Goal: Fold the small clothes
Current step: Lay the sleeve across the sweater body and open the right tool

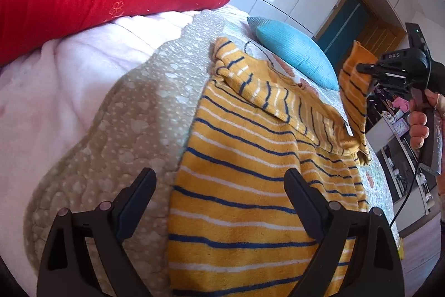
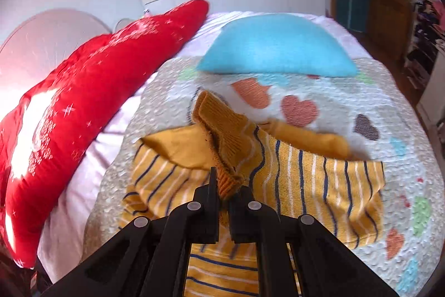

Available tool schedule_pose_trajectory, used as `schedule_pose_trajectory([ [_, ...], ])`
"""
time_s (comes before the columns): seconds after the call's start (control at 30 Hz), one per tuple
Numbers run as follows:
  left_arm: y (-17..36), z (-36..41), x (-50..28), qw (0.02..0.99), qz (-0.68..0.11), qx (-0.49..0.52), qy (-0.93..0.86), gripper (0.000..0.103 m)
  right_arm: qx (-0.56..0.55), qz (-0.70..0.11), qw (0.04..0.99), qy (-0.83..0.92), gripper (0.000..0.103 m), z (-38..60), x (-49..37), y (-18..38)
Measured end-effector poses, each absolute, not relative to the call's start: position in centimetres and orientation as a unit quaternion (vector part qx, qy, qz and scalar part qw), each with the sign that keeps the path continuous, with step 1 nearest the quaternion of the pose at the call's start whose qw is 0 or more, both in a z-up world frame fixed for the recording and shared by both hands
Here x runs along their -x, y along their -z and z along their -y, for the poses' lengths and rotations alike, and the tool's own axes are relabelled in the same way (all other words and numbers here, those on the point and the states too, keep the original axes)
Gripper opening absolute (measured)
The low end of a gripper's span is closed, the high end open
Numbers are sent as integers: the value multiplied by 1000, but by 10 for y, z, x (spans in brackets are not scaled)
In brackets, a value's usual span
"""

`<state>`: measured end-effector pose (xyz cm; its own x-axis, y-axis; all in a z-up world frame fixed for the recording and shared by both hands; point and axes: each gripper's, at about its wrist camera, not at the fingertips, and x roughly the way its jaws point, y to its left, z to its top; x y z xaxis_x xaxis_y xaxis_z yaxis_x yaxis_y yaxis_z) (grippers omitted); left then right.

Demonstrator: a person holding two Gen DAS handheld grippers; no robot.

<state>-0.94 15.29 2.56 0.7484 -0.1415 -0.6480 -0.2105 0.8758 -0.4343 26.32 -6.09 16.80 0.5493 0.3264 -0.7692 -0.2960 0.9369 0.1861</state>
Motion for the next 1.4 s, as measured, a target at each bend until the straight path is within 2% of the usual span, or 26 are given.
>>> schedule_pose_trajectory([
  [0.27, -20, -183, 7, 891, -358, 274, -53, 92, 19, -484, 845, -227, 6, -55, -269, -101],
  [0.5, -20, -180, 5, 893, -359, 265, -56, 92, 48, -530, 820, -213, 9, -89, -280, -49],
  [0.6, -18, -181, 4, 892, -362, 266, -57, 92, 50, -539, 812, -220, 21, -93, -280, -38],
  [0.67, -18, -182, 5, 892, -361, 266, -56, 92, 33, -528, 812, -248, 38, -91, -275, -48],
  [0.77, -19, -182, 5, 894, -357, 267, -55, 92, 2, -506, 813, -288, 40, -84, -265, -73],
  [0.87, -18, -182, 5, 892, -359, 270, -54, 92, 5, -489, 823, -288, 40, -73, -258, -91],
  [0.97, -18, -183, 5, 891, -359, 273, -55, 92, 17, -494, 837, -235, 38, -60, -262, -86],
  [1.0, -18, -182, 4, 891, -359, 272, -57, 92, 17, -498, 838, -223, 34, -56, -265, -81],
  [1.03, -18, -181, 5, 892, -358, 269, -57, 92, 24, -501, 838, -214, 22, -55, -266, -75],
  [1.07, -18, -180, 5, 893, -358, 267, -57, 92, 34, -504, 838, -207, 20, -56, -268, -69],
  [1.27, -16, -173, 1, 895, -367, 248, -54, 92, 45, -560, 783, -266, 20, -85, -257, -30],
  [1.33, -15, -171, 0, 895, -370, 243, -52, 92, 68, -546, 788, -275, 20, -88, -246, -33],
  [1.4, -14, -170, 0, 894, -373, 242, -51, 92, 46, -533, 792, -296, 20, -73, -239, -44],
])
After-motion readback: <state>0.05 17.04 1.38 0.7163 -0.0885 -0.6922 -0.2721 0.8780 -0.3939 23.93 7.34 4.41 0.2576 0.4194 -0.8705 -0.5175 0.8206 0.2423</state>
